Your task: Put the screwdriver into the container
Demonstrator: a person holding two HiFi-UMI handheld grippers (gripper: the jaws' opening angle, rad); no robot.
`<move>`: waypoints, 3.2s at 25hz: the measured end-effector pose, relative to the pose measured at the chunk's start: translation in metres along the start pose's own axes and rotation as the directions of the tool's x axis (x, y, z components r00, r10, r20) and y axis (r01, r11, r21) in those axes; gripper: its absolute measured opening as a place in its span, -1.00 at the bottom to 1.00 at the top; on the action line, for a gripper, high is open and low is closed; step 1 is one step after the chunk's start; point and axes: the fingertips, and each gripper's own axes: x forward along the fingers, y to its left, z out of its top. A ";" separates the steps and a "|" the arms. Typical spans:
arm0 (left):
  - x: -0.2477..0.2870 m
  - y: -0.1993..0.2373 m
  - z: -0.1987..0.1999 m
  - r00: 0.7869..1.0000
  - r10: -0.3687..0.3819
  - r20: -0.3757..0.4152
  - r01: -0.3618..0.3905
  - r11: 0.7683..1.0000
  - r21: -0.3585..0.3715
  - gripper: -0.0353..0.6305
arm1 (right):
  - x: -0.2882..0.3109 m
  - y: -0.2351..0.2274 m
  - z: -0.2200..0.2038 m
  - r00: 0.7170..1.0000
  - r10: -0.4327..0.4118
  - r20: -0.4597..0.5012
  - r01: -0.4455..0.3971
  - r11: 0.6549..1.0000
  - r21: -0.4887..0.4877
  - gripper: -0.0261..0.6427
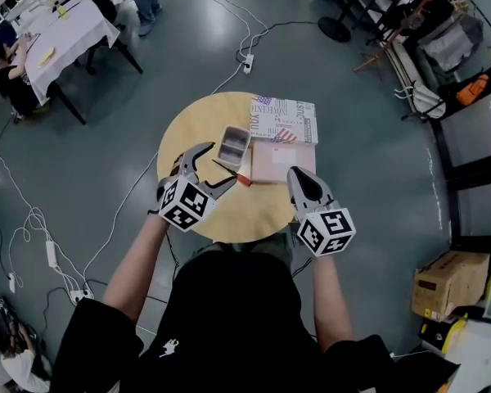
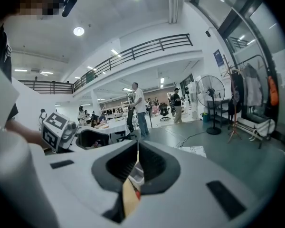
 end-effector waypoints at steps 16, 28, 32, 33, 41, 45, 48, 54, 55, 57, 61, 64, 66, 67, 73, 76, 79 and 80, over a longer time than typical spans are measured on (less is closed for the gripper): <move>0.073 -0.065 -0.052 0.931 -0.268 -0.247 0.321 0.925 0.203 0.24 | 0.015 -0.030 -0.066 0.991 -0.010 -0.132 0.019 0.997 0.069 -0.91; 0.114 -0.098 -0.107 0.827 -0.357 -0.434 0.512 0.797 0.320 0.24 | 0.009 -0.040 -0.104 0.976 0.004 -0.218 0.011 0.998 0.064 -0.91; 0.125 -0.104 -0.124 0.791 -0.372 -0.486 0.561 0.758 0.332 0.23 | 0.012 -0.043 -0.111 0.971 -0.001 -0.238 0.018 0.997 0.070 -0.91; 0.128 -0.105 -0.128 0.783 -0.373 -0.498 0.571 0.749 0.336 0.23 | 0.013 -0.045 -0.113 0.971 -0.003 -0.240 0.022 0.997 0.074 -0.91; 0.149 -0.107 -0.156 0.725 -0.364 -0.585 0.638 0.676 0.369 0.19 | 0.019 -0.051 -0.125 0.964 -0.013 -0.267 0.045 0.992 0.116 -0.91; 0.155 -0.109 -0.165 0.703 -0.360 -0.613 0.662 0.646 0.380 0.16 | 0.022 -0.052 -0.130 0.961 -0.013 -0.275 0.050 0.990 0.128 -0.91; 0.161 -0.111 -0.169 0.693 -0.355 -0.628 0.674 0.628 0.389 0.10 | 0.023 -0.055 -0.132 0.961 -0.016 -0.277 0.056 0.989 0.137 -0.91; 0.168 -0.112 -0.177 0.679 -0.331 -0.655 0.682 0.614 0.396 -0.06 | 0.026 -0.060 -0.135 0.959 -0.016 -0.284 0.061 0.987 0.149 -0.91; 0.169 -0.113 -0.178 0.677 -0.328 -0.658 0.683 0.613 0.397 -0.08 | 0.026 -0.061 -0.135 0.958 -0.016 -0.285 0.061 0.987 0.152 -0.91; 0.170 -0.114 -0.180 0.674 -0.325 -0.663 0.685 0.612 0.396 -0.10 | 0.026 -0.062 -0.137 0.957 -0.015 -0.288 0.062 0.986 0.156 -0.91; 0.174 -0.114 -0.181 0.671 -0.310 -0.674 0.682 0.613 0.398 -0.12 | 0.026 -0.066 -0.139 0.956 -0.016 -0.294 0.066 0.985 0.160 -0.91; 0.175 -0.115 -0.184 0.667 -0.294 -0.685 0.684 0.606 0.406 -0.14 | 0.025 -0.068 -0.140 0.955 -0.015 -0.295 0.066 0.984 0.165 -0.91; 0.176 -0.115 -0.187 0.666 -0.280 -0.692 0.681 0.607 0.410 -0.18 | 0.025 -0.070 -0.141 0.955 -0.014 -0.295 0.067 0.983 0.169 -0.91; 0.177 -0.114 -0.188 0.667 -0.273 -0.694 0.678 0.608 0.413 -0.20 | 0.025 -0.070 -0.141 0.955 -0.014 -0.295 0.067 0.983 0.171 -0.91; 0.183 -0.114 -0.191 0.677 -0.230 -0.699 0.663 0.603 0.444 -0.32 | 0.027 -0.071 -0.142 0.955 -0.008 -0.295 0.061 0.984 0.169 -0.91; 0.184 -0.114 -0.192 0.680 -0.213 -0.702 0.659 0.599 0.456 -0.38 | 0.026 -0.071 -0.141 0.956 -0.004 -0.293 0.056 0.984 0.167 -0.91; 0.187 -0.112 -0.192 0.690 -0.192 -0.698 0.647 0.595 0.477 -0.47 | 0.024 -0.071 -0.141 0.956 -0.005 -0.295 0.057 0.984 0.167 -0.91; 0.187 -0.112 -0.192 0.692 -0.187 -0.697 0.646 0.592 0.482 -0.49 | 0.024 -0.071 -0.142 0.955 -0.005 -0.296 0.057 0.984 0.167 -0.91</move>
